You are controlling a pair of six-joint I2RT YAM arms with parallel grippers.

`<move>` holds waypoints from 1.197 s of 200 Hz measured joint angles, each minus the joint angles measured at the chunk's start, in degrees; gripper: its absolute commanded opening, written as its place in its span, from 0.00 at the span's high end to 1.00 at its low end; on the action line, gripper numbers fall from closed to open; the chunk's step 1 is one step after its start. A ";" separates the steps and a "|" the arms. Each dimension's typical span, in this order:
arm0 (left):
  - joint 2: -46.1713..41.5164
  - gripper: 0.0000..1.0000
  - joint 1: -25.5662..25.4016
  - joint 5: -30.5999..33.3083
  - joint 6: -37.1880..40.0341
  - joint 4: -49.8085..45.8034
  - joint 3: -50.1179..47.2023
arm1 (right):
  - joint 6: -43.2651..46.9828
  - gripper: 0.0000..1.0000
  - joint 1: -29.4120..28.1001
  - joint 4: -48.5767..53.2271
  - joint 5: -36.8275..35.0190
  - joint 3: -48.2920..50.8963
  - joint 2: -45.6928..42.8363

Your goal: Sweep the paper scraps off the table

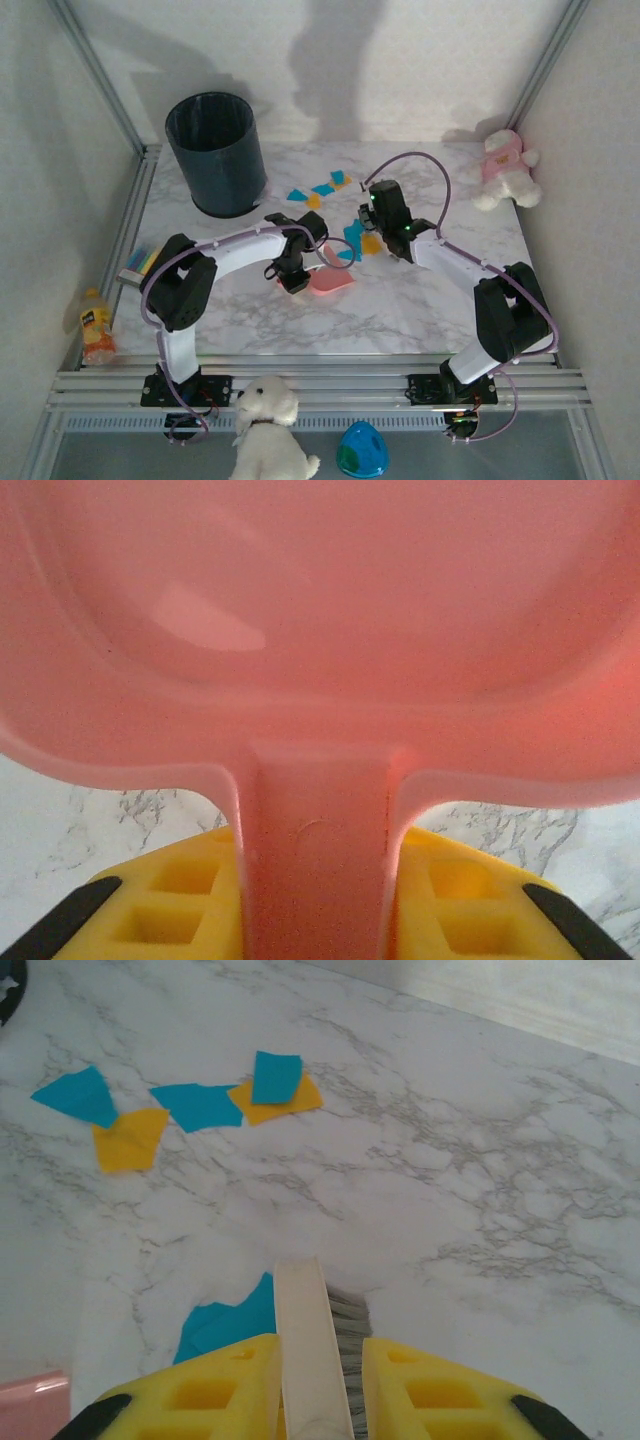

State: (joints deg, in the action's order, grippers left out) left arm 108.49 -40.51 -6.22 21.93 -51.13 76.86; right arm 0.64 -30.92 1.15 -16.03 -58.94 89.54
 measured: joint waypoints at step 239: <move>1.09 1.00 0.96 2.45 -2.27 -0.15 2.47 | -1.79 1.00 -6.36 11.52 8.22 -2.03 -5.05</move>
State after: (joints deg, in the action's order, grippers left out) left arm 109.58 -39.55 -3.77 19.66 -51.29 79.33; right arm -1.15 -37.28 12.67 -7.81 -60.97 84.49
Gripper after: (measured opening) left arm 0.267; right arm 0.259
